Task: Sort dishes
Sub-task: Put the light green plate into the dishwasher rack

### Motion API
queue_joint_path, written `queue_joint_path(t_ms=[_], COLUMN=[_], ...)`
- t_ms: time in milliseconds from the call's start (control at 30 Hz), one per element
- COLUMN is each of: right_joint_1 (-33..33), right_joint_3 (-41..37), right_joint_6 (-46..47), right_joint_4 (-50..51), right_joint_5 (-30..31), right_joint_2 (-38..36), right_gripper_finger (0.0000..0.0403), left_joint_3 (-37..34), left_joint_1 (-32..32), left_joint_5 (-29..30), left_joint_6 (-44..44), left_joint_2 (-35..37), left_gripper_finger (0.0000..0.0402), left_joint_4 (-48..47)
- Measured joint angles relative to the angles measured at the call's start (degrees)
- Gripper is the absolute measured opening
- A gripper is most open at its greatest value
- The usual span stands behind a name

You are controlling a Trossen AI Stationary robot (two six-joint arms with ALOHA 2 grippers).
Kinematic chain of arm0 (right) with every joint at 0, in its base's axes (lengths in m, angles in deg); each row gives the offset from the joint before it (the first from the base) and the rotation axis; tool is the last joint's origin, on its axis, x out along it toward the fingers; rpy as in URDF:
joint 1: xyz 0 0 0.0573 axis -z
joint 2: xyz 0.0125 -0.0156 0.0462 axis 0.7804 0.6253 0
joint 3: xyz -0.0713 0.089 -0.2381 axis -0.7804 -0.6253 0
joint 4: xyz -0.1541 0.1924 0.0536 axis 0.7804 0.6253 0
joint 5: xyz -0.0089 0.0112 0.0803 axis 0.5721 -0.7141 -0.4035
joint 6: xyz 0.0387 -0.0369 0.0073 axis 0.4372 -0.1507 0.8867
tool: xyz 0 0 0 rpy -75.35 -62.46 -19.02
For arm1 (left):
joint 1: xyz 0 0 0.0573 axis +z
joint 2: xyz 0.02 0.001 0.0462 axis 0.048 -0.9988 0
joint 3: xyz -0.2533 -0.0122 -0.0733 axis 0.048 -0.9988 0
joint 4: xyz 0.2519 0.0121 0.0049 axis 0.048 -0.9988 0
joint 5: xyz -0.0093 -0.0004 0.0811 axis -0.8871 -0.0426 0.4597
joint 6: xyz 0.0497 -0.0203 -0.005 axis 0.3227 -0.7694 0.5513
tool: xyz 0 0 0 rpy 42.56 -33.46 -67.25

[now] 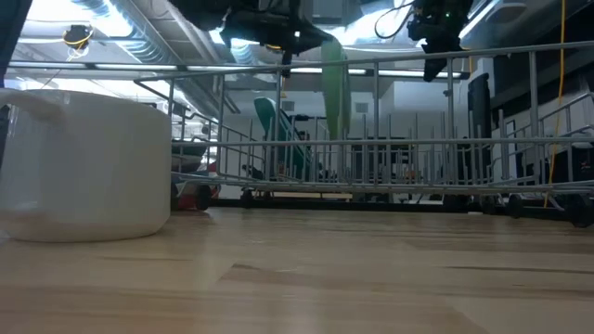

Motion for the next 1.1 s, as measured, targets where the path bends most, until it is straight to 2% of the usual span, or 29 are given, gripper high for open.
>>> queue_joint_path(t_ms=[100, 400, 1100], right_joint_1=[-0.1, -0.1, -0.1], right_joint_3=[0.0, 0.0, 0.0], right_joint_6=[0.0, -0.1, -0.1], right_joint_4=[-0.9, -1.0, -0.9], right_joint_5=[0.0, 0.0, 0.0], right_joint_2=[0.0, 0.0, 0.0], right_gripper_finger=[0.0065, 0.0065, 0.0065], left_joint_3=[0.0, 0.0, -0.2], left_joint_1=[0.8, 1.8, 2.6], left_joint_5=[-1.8, -1.6, 1.2], left_joint_6=[-1.6, -1.2, -0.3], left_joint_2=[-1.3, -2.9, -2.8], left_gripper_finger=[0.0000, 0.0000, 0.0000], left_joint_4=[2.9, 2.9, -2.5])
